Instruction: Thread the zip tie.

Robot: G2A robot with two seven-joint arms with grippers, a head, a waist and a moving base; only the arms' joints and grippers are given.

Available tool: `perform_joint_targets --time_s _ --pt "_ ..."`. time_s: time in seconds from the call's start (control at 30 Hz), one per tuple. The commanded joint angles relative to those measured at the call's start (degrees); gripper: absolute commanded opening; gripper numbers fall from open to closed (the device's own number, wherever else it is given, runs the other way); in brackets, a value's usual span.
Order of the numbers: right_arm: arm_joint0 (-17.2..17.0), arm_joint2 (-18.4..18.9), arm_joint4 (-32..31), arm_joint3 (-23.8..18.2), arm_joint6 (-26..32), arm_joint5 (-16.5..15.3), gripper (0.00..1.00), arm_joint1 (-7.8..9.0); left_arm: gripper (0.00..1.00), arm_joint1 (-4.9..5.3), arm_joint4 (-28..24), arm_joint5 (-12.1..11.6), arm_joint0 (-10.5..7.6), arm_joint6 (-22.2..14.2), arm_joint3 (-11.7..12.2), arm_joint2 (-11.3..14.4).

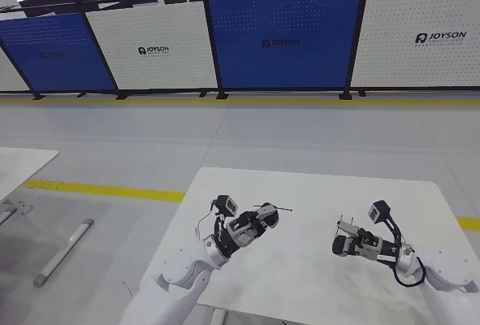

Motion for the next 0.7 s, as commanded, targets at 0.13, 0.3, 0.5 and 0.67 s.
perform_joint_targets --time_s 0.13,0.3,0.5,0.67 --pt "0.0 0.0 0.0 0.0 0.0 0.0 1.0 0.0 0.0 -0.01 -0.02 0.12 -0.01 0.14 0.04 0.06" --pt "0.0 0.0 0.0 0.0 0.0 0.0 1.0 0.0 0.0 -0.33 0.56 2.01 -1.57 2.13 4.04 1.75" --pt "0.0 0.0 0.0 0.0 0.0 0.0 1.0 0.0 0.0 -0.55 1.97 2.54 -2.69 3.53 6.43 2.86" --pt "0.0 0.0 0.0 0.0 0.0 0.0 1.0 0.0 0.0 -0.55 1.97 2.54 -2.69 3.53 6.43 2.86"
